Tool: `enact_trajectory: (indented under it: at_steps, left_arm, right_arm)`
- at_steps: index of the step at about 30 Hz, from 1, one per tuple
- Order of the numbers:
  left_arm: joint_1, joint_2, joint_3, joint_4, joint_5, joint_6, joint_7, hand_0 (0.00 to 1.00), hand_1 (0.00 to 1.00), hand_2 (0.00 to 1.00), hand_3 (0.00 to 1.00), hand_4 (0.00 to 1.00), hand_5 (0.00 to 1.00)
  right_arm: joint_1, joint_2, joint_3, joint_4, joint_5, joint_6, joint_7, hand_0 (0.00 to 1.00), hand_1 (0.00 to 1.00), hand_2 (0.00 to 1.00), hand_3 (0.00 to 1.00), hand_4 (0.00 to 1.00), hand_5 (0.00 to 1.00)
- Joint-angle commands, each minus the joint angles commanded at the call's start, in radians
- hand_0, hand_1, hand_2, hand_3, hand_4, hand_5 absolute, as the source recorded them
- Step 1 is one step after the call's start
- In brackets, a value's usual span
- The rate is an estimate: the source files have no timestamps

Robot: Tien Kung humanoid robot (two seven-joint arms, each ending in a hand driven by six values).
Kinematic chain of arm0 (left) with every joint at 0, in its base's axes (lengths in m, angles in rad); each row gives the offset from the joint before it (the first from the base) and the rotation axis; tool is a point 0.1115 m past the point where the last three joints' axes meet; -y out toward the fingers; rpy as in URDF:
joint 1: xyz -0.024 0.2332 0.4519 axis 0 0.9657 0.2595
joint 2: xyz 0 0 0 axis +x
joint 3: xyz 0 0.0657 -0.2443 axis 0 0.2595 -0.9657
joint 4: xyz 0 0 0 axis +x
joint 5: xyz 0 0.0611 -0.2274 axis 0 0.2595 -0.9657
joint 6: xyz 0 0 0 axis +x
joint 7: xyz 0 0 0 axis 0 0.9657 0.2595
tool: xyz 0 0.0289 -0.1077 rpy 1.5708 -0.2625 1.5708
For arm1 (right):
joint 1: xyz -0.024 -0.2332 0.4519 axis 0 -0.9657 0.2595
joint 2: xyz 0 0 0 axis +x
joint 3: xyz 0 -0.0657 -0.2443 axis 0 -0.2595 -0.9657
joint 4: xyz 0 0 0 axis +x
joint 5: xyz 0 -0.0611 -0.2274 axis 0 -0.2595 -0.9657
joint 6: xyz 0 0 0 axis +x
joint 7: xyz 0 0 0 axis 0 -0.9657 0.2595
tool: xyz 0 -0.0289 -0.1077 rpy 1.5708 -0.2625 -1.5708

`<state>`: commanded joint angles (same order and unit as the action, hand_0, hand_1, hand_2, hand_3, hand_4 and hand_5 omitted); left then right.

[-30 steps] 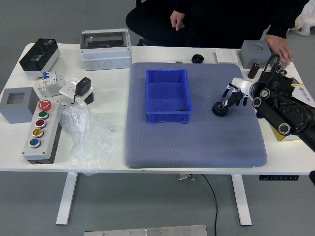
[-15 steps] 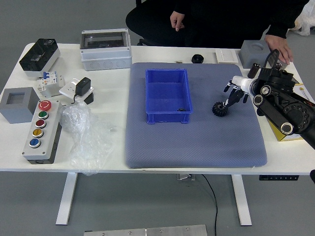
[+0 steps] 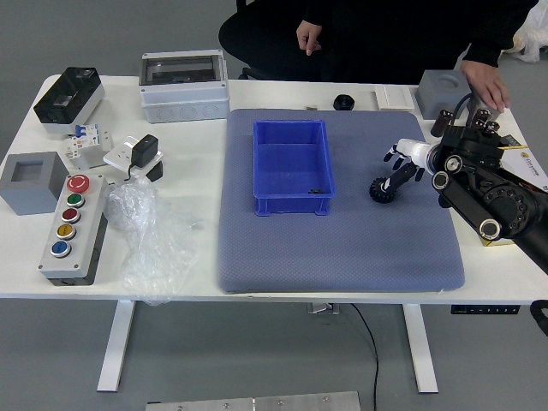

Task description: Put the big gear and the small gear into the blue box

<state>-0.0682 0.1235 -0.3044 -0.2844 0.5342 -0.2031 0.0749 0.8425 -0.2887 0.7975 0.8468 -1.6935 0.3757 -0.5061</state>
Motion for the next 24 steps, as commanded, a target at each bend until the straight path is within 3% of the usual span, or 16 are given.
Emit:
enact_trajectory:
  at_steps: [24]
  left_arm:
    - [0.007, -0.001, 0.003, 0.0, -0.001, 0.0, 0.001, 0.871, 0.852, 0.843, 0.814, 0.617, 0.364]
  right_arm:
    - [-0.014, 0.016, 0.012, 0.006, -0.01, 0.013, -0.024, 0.589, 0.645, 0.839, 0.912, 0.866, 0.262]
